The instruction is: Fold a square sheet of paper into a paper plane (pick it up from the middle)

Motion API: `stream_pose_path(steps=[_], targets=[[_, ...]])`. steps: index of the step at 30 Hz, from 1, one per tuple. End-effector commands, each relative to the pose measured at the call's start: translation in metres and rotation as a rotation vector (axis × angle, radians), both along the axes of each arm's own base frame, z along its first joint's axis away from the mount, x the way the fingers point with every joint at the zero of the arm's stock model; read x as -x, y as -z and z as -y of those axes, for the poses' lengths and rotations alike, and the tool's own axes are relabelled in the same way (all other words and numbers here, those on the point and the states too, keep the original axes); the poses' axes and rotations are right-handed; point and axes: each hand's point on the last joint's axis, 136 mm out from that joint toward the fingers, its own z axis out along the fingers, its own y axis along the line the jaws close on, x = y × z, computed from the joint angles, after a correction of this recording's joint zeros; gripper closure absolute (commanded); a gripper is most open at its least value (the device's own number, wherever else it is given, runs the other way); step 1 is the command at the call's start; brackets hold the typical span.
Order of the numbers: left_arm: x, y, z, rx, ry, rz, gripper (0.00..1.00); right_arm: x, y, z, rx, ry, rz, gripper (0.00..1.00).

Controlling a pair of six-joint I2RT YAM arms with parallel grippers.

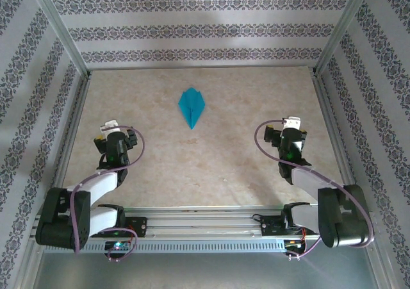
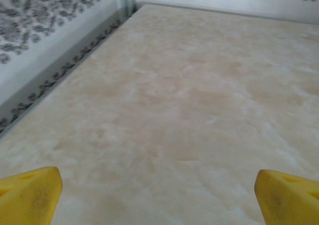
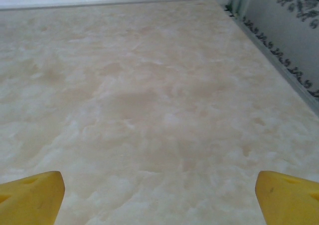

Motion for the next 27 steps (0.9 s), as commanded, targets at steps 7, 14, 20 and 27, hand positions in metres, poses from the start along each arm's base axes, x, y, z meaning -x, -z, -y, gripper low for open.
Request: stream_pose_path(steps=[7, 14, 20, 27], targets=[[-0.04, -0.014, 0.034, -0.044, 0.268, 0.115, 0.01, -0.026, -0.02, -0.015, -0.003, -0.158, 0.161, 0.02], [-0.056, 0.008, 0.035, -0.035, 0.283, 0.06, 0.01, -0.034, 0.002, -0.015, -0.02, -0.168, 0.148, 0.02], [-0.059, 0.018, 0.027, -0.026, 0.226, 0.034, 0.01, -0.039, 0.007, -0.012, -0.021, -0.154, 0.114, 0.02], [-0.058, 0.02, 0.026, -0.032, 0.224, 0.044, 0.01, -0.047, 0.002, -0.011, -0.019, -0.138, 0.118, 0.02]])
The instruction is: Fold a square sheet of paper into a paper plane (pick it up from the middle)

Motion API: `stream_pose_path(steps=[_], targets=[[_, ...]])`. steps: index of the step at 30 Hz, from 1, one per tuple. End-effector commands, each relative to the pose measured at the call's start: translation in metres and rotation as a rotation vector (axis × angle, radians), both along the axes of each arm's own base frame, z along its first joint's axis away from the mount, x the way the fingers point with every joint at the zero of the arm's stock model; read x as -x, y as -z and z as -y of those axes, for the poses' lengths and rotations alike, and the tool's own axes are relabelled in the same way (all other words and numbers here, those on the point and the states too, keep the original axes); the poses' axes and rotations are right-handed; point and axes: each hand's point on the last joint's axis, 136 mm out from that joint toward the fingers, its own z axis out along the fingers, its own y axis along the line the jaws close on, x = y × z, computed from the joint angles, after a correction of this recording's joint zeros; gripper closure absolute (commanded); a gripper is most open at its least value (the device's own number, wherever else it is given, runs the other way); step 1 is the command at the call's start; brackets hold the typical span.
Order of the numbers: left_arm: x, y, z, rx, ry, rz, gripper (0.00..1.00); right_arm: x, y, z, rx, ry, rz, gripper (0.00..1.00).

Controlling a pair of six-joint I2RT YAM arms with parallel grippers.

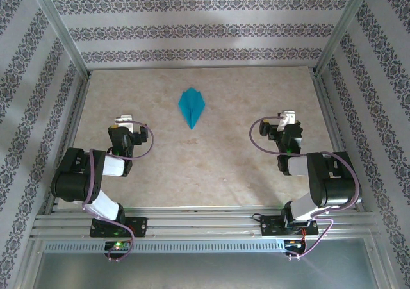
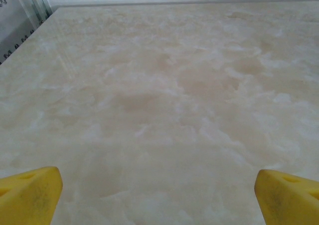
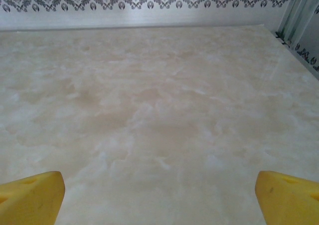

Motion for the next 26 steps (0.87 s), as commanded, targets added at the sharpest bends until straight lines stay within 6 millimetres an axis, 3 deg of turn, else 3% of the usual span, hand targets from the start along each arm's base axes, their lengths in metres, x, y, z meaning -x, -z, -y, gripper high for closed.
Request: stream_pose_path(steps=[1, 5, 8, 26], targets=[[-0.003, -0.011, -0.004, -0.006, -0.007, 0.052, 0.01, -0.004, -0.006, 0.003, 0.007, 0.014, 0.017, 0.02], [-0.005, -0.01, 0.004, -0.009, 0.047, 0.05, 0.01, -0.004, -0.006, 0.003, 0.007, 0.013, 0.018, 0.02], [-0.003, -0.011, -0.008, -0.006, -0.028, 0.055, 0.01, -0.004, -0.006, 0.003, 0.01, 0.011, 0.017, 0.02], [-0.005, -0.009, -0.006, -0.005, -0.019, 0.044, 0.01, -0.004, -0.006, 0.002, 0.009, 0.01, 0.017, 0.02]])
